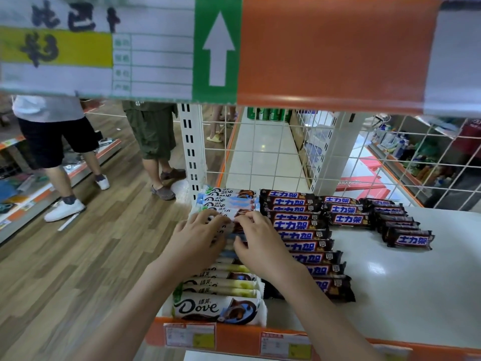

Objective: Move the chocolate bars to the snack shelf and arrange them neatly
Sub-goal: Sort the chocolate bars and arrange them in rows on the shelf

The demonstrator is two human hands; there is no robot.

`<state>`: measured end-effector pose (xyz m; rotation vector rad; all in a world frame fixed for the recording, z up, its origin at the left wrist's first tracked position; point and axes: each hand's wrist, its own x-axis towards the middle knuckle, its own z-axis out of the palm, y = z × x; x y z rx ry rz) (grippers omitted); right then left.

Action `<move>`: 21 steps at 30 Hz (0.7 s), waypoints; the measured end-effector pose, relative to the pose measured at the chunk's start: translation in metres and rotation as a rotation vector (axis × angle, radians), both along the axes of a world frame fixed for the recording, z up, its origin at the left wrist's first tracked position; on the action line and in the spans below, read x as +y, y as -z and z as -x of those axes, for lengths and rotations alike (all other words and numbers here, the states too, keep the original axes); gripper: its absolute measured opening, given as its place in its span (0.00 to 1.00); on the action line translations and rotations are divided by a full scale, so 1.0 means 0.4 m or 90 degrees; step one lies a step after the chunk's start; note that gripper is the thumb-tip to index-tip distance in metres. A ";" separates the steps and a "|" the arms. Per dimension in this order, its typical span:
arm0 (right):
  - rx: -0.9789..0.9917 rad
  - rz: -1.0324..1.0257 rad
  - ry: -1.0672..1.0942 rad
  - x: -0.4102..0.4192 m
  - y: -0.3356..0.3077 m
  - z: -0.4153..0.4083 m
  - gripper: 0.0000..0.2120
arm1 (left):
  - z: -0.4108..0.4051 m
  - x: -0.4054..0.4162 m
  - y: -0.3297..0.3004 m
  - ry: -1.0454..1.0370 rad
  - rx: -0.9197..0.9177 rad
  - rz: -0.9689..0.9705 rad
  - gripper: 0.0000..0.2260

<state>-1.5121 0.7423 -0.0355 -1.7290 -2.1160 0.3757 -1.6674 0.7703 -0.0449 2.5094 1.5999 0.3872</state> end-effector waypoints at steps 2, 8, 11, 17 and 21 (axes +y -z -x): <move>0.024 -0.016 -0.003 -0.010 -0.008 -0.008 0.19 | 0.002 -0.009 -0.008 -0.009 0.017 -0.027 0.19; 0.055 -0.031 -0.025 -0.068 0.004 0.015 0.21 | -0.017 -0.064 0.001 -0.036 0.004 -0.053 0.16; 0.023 -0.030 -0.013 -0.077 0.018 0.028 0.21 | -0.026 -0.076 0.010 -0.062 -0.013 -0.079 0.16; 0.017 -0.038 0.004 -0.080 0.023 0.045 0.22 | -0.031 -0.079 0.014 -0.053 -0.027 -0.079 0.15; 0.034 -0.036 0.000 -0.092 0.013 0.040 0.23 | -0.026 -0.079 0.008 -0.042 -0.031 -0.060 0.16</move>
